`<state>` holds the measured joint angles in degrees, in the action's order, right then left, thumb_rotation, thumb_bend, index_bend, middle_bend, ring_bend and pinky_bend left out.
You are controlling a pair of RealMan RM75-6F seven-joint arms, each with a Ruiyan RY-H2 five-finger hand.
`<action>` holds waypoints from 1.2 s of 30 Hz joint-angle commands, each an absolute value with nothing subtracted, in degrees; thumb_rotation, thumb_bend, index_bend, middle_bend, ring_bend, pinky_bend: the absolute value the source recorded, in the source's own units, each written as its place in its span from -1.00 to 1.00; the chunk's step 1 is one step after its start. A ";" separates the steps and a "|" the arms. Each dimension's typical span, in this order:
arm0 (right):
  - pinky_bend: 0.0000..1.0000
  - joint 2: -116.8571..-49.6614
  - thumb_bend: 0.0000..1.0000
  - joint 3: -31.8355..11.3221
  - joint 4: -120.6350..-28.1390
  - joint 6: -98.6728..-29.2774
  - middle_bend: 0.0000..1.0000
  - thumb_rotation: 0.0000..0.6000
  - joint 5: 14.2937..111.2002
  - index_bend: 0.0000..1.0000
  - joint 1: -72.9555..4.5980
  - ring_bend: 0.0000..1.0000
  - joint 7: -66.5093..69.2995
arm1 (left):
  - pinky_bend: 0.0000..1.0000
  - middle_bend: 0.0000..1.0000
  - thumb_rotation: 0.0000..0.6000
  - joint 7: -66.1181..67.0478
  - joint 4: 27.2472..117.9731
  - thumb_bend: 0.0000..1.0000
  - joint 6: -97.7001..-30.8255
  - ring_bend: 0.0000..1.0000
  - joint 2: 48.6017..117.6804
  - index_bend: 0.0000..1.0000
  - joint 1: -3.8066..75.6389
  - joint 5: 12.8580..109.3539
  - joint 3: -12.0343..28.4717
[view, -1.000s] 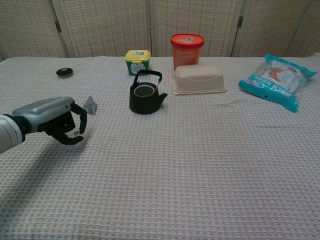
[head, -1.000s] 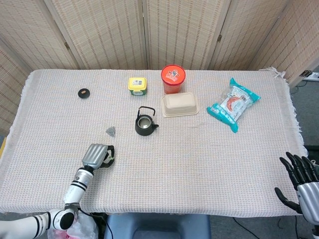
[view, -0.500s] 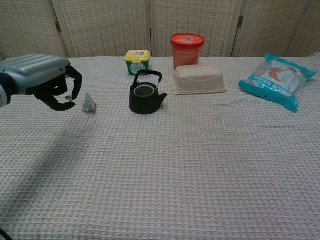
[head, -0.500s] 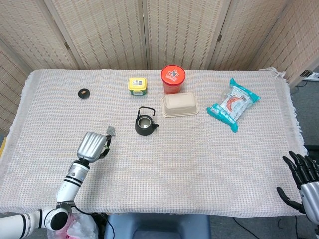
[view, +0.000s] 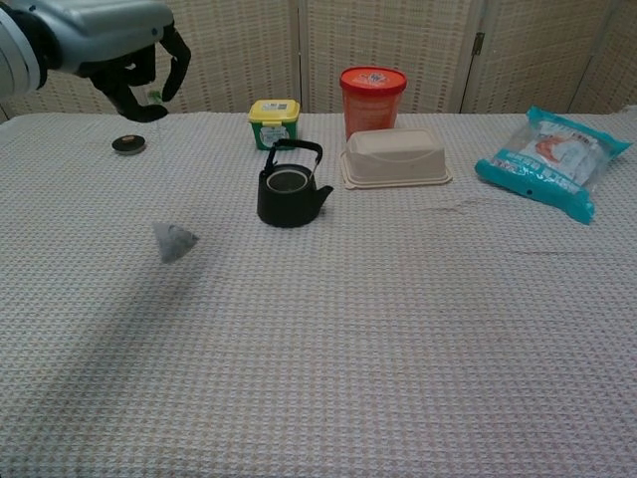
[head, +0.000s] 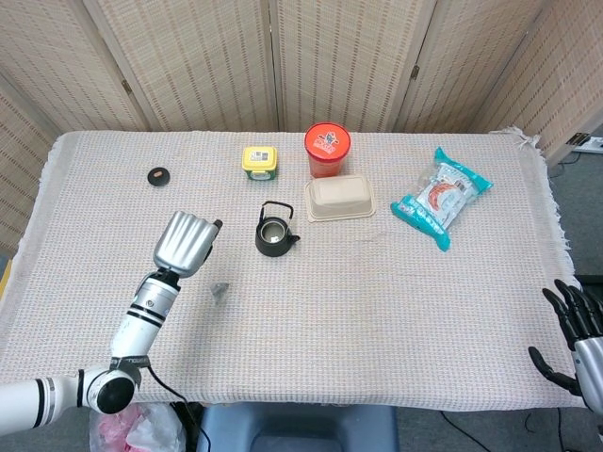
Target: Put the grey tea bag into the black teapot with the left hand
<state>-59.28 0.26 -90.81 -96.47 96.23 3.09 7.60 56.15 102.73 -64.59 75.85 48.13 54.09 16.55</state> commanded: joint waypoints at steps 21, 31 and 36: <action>-1.00 -58.71 -0.52 -1.87 -92.66 -90.06 -1.00 1.00 89.88 -1.00 0.64 -1.00 6.65 | 1.00 1.00 1.00 74.23 102.92 -0.22 -68.44 1.00 76.69 0.19 63.41 43.46 18.89; -1.00 -58.27 -0.52 -2.53 -92.35 -89.66 -1.00 1.00 88.50 -1.00 0.52 -1.00 7.90 | 1.00 1.00 1.00 71.39 99.02 -0.22 -66.56 1.00 78.29 0.19 66.53 41.58 17.98; -1.00 -58.27 -0.52 -3.00 -92.22 -90.53 -1.00 1.00 88.07 -1.00 0.84 -1.00 8.29 | 1.00 1.00 1.00 70.70 94.78 -0.22 -64.64 1.00 80.34 0.18 68.62 40.10 17.15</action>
<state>-58.27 -2.95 -92.24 -90.47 88.13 0.78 8.24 71.10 95.95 -65.37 79.56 67.84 40.66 17.50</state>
